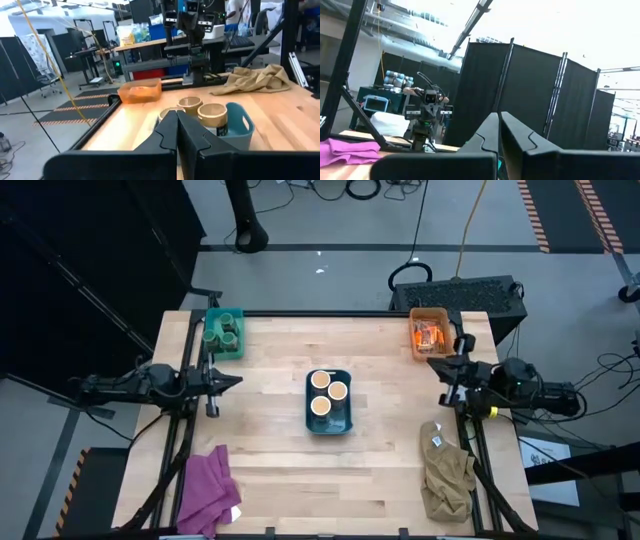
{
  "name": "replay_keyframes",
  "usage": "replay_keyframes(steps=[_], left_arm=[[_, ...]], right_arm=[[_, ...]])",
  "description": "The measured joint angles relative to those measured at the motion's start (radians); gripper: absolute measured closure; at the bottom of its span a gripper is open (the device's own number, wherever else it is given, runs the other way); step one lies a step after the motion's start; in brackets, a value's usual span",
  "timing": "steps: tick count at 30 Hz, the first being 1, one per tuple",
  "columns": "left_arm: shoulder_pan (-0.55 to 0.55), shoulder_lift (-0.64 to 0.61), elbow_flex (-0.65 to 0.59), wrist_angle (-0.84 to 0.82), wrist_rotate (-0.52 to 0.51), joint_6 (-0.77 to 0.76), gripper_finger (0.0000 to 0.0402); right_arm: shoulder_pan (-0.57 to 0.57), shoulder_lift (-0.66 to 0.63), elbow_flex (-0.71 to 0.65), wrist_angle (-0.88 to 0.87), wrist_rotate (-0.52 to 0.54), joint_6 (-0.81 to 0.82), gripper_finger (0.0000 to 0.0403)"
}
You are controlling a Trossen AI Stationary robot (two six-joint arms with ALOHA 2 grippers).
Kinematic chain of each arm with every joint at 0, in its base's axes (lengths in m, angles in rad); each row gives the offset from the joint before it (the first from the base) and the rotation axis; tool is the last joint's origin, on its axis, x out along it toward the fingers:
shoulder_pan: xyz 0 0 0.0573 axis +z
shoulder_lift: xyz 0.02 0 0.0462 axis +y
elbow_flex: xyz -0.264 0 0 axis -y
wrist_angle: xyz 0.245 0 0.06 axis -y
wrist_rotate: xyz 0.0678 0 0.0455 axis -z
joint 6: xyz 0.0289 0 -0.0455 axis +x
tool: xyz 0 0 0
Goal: Sort spices by type
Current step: Return to Home Position
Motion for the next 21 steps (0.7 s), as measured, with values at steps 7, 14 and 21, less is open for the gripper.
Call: replay_keyframes(steps=[7,14,21], left_arm=[[0.000,0.000,-0.069,0.078,0.002,-0.004,0.0399],[0.000,0.000,-0.166,0.189,0.019,-0.020,0.0399],[0.000,0.005,-0.166,0.186,0.007,-0.083,0.0390]], right_arm=[[0.000,0.000,-0.050,0.010,-0.054,0.029,0.0403],[-0.004,0.003,-0.188,0.221,-0.090,0.063,0.0403],[-0.004,0.004,-0.186,0.192,-0.078,0.076,0.0403]])
